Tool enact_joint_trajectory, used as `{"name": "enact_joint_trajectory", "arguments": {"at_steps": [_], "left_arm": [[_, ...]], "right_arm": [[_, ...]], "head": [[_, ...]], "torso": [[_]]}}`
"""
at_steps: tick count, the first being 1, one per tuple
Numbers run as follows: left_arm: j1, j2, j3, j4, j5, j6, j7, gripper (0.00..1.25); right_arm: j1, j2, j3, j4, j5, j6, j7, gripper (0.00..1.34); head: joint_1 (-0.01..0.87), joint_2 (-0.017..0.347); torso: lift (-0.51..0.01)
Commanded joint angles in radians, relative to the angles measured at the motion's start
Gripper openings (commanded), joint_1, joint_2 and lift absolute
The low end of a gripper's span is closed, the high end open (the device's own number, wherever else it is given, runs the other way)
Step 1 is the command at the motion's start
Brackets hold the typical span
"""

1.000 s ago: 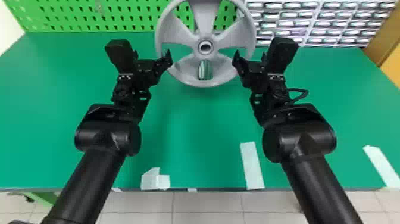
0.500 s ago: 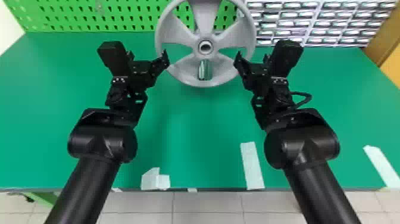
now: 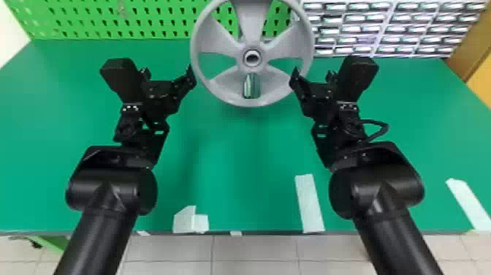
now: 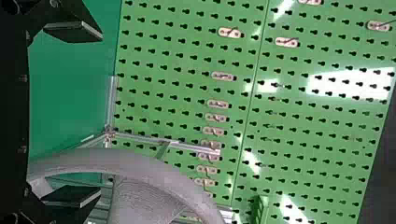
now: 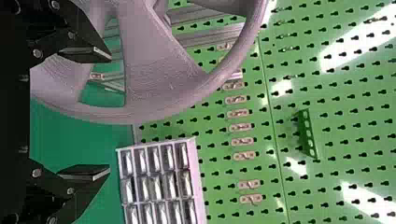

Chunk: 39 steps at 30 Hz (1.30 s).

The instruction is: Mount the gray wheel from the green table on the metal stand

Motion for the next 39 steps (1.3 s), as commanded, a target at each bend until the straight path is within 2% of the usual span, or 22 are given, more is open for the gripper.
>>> {"name": "enact_joint_trajectory", "arguments": {"at_steps": [1, 13, 24, 28, 39], "left_arm": [[0.032, 0.000, 0.014, -0.032, -0.004, 0.010, 0.000, 1.12], [0.084, 0.002, 0.048, -0.090, -0.010, 0.018, -0.002, 1.12], [0.128, 0.025, 0.065, -0.122, -0.023, 0.036, -0.025, 1.12], [0.140, 0.029, 0.080, -0.134, -0.053, 0.047, -0.032, 1.12], [0.177, 0.029, 0.128, -0.158, -0.119, 0.061, -0.032, 1.12]], "right_arm": [[0.013, -0.004, 0.002, -0.012, -0.003, -0.004, 0.001, 0.91], [0.026, -0.009, -0.001, -0.014, 0.002, -0.041, 0.029, 0.91], [0.065, -0.012, -0.026, -0.003, 0.079, -0.089, 0.087, 0.91], [0.082, -0.012, -0.049, 0.002, 0.099, -0.104, 0.116, 0.91], [0.130, -0.018, -0.090, 0.011, 0.148, -0.156, 0.142, 0.91]], "head": [[0.868, 0.052], [0.868, 0.052], [0.868, 0.052], [0.868, 0.052], [0.868, 0.052]], "torso": [[-0.093], [-0.093], [-0.093], [-0.093], [-0.093]]}}
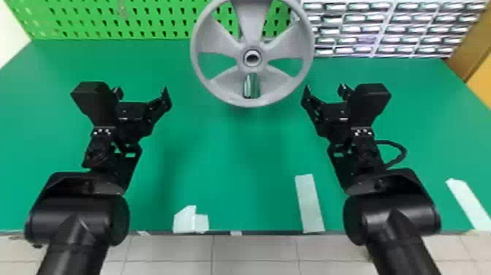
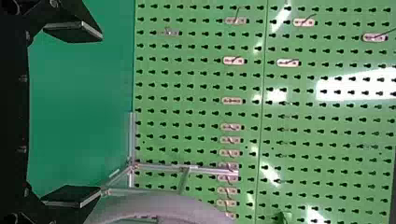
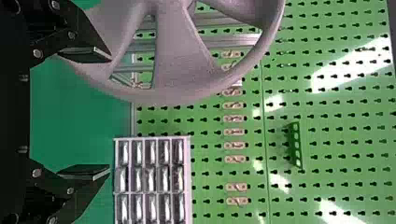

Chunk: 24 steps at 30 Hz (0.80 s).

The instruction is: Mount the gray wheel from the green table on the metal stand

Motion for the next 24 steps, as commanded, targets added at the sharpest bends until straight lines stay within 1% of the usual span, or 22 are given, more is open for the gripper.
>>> {"name": "enact_joint_trajectory", "arguments": {"at_steps": [1, 5, 14, 21, 24], "left_arm": [[0.014, 0.000, 0.018, -0.006, -0.021, 0.003, -0.001, 1.12], [0.023, 0.000, 0.032, -0.014, -0.022, 0.003, -0.001, 1.12], [0.043, 0.000, 0.055, -0.015, -0.060, 0.002, -0.001, 1.12], [0.045, 0.000, 0.072, -0.014, -0.067, -0.009, -0.005, 1.12], [0.042, 0.000, 0.086, -0.014, -0.074, -0.011, -0.021, 1.12]], "right_arm": [[0.021, -0.005, -0.013, 0.001, 0.010, -0.017, 0.003, 0.91], [0.037, -0.005, -0.016, 0.001, 0.010, -0.031, 0.006, 0.91], [0.064, -0.010, -0.024, 0.011, 0.023, -0.077, 0.008, 0.91], [0.067, -0.010, -0.022, 0.023, 0.025, -0.088, 0.009, 0.91], [0.066, -0.007, -0.022, 0.032, 0.025, -0.105, 0.009, 0.91]], "head": [[0.868, 0.052], [0.868, 0.052], [0.868, 0.052], [0.868, 0.052], [0.868, 0.052]], "torso": [[-0.093], [-0.093], [-0.093], [-0.093], [-0.093]]}}
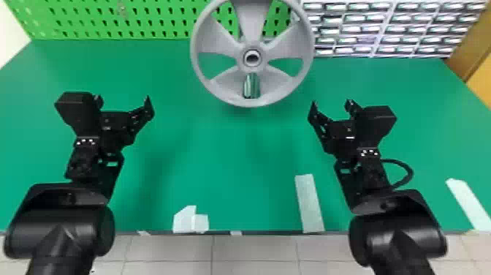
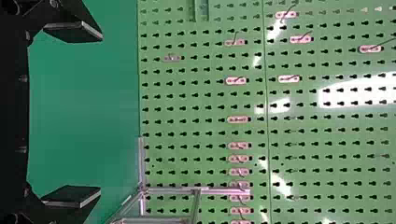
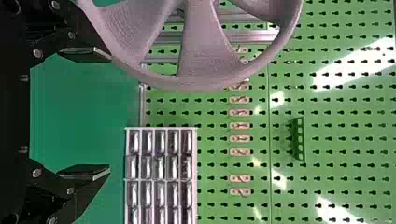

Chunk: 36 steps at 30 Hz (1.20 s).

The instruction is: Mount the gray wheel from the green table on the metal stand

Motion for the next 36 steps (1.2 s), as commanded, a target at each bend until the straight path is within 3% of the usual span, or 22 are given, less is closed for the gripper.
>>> {"name": "enact_joint_trajectory", "arguments": {"at_steps": [1, 26, 36], "left_arm": [[-0.005, 0.000, 0.017, 0.002, -0.007, -0.003, -0.019, 1.12], [0.015, -0.003, 0.010, 0.013, -0.044, -0.009, -0.020, 1.12], [0.016, -0.003, 0.005, 0.025, -0.044, -0.027, -0.014, 1.12]], "right_arm": [[-0.003, 0.004, -0.001, 0.009, 0.000, -0.015, 0.000, 0.91], [-0.005, 0.007, -0.012, 0.039, 0.016, -0.014, 0.000, 0.91], [0.001, 0.020, -0.027, 0.040, 0.031, -0.015, 0.000, 0.91]], "head": [[0.868, 0.052], [0.868, 0.052], [0.868, 0.052]], "torso": [[-0.093], [-0.093], [-0.093]]}}
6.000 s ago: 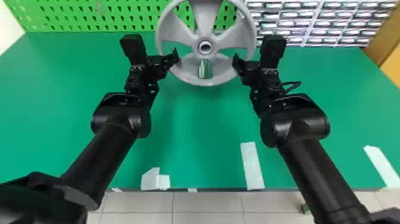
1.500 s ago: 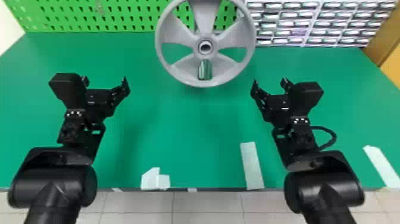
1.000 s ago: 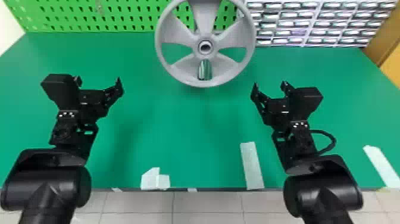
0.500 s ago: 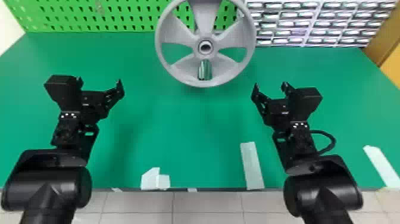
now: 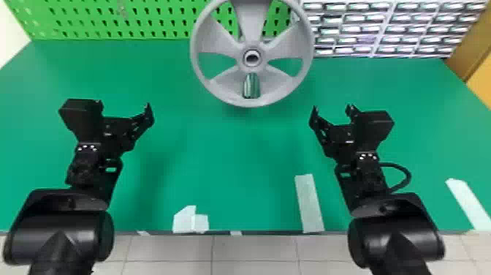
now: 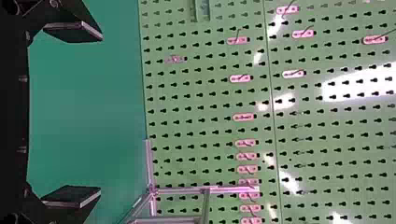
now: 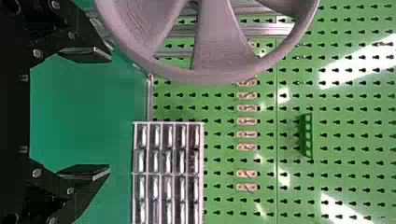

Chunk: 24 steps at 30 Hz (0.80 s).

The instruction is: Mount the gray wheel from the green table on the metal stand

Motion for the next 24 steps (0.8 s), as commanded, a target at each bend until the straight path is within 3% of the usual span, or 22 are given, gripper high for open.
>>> {"name": "enact_joint_trajectory", "arguments": {"at_steps": [1, 24], "left_arm": [[0.000, 0.000, -0.002, 0.005, 0.002, -0.005, -0.001, 1.12], [-0.011, 0.000, -0.007, 0.005, 0.001, -0.011, 0.002, 1.12]], "right_arm": [[0.002, 0.002, -0.005, 0.000, 0.004, 0.000, 0.000, 0.91], [0.004, 0.006, -0.009, 0.011, -0.001, 0.000, 0.000, 0.91]], "head": [[0.868, 0.052], [0.868, 0.052]], "torso": [[-0.093], [-0.093]]}}
